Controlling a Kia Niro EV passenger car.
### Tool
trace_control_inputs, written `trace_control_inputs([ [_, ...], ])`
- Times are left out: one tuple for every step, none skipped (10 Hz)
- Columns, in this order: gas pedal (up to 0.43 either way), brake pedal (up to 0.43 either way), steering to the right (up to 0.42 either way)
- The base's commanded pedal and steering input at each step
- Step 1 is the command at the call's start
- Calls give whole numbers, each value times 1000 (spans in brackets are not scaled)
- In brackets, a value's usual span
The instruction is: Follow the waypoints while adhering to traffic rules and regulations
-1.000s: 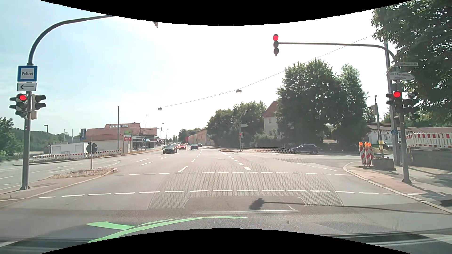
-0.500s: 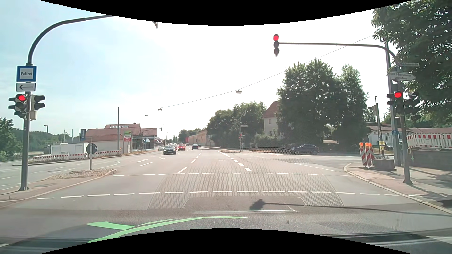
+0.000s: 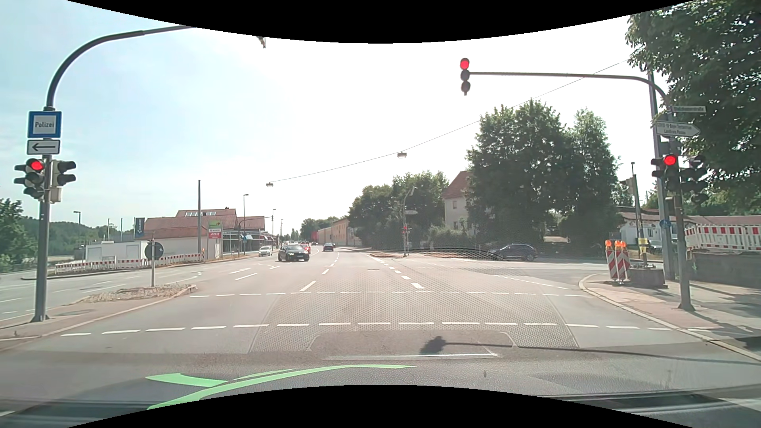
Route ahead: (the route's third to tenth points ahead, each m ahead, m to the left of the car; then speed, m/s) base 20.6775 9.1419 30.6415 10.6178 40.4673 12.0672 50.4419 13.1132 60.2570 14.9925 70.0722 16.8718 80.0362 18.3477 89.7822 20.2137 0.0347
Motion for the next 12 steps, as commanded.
trace_control_inputs([
  [0,280,-12],
  [0,280,-12],
  [0,280,-11],
  [0,280,-12],
  [0,280,-12],
  [0,280,-12],
  [0,287,-12],
  [0,287,-12],
  [0,287,-12],
  [0,293,-12],
  [0,287,-11],
  [0,299,-12],
])
